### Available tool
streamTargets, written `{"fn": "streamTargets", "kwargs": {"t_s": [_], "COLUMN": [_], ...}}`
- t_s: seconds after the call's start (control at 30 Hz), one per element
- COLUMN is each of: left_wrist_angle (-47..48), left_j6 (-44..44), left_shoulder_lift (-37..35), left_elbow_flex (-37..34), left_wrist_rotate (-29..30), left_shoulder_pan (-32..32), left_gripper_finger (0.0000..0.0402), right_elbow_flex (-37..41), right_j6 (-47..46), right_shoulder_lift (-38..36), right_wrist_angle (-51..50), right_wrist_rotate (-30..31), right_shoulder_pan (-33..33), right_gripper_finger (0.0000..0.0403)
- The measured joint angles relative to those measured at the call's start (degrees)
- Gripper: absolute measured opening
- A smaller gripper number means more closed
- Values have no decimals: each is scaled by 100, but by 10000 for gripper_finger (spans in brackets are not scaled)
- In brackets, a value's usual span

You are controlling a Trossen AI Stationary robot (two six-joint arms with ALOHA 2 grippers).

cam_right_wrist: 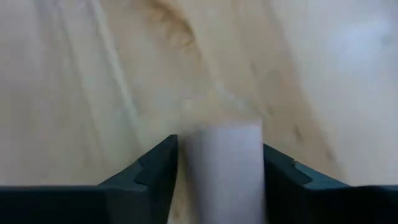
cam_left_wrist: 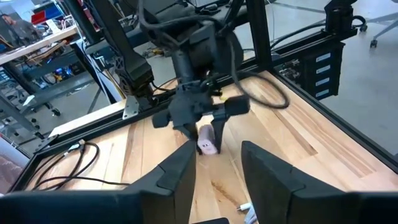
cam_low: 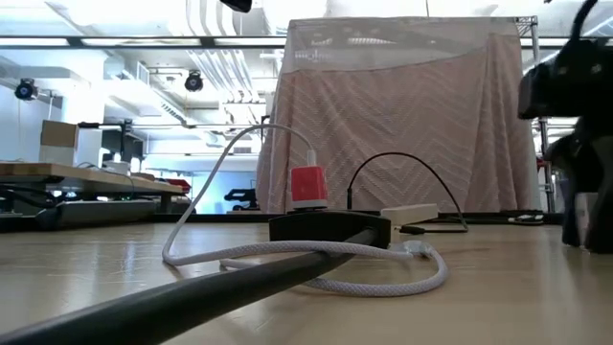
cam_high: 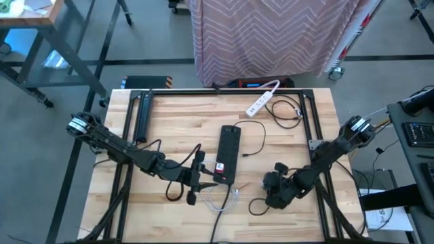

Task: Insert USB
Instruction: Insert the pink charger adapter into the white outlet extension

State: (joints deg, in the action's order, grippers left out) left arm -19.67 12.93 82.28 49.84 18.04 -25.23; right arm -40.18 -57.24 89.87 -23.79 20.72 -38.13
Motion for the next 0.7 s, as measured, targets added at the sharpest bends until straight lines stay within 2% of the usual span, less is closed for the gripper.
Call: {"fn": "streamTargets", "kwargs": {"t_s": [0.2, 0.5, 0.7], "left_wrist_angle": [-4, 15, 7], "left_j6": [0, -15, -15], "left_shoulder_lift": [0, 0, -2], "left_elbow_flex": [0, 0, 0], "left_wrist_rotate": [-3, -9, -13], "left_shoulder_pan": [-1, -2, -2], "left_gripper_finger": [107, 102, 110], "right_elbow_flex": [-11, -89, -293], "right_j6": [99, 117, 130], "right_shoulder_lift": [-9, -35, -33], "right_wrist_angle": [24, -103, -491], "right_wrist_rotate": [-221, -546, -527], "right_shoulder_pan": [193, 390, 578], "right_gripper_finger": [211, 212, 236]}}
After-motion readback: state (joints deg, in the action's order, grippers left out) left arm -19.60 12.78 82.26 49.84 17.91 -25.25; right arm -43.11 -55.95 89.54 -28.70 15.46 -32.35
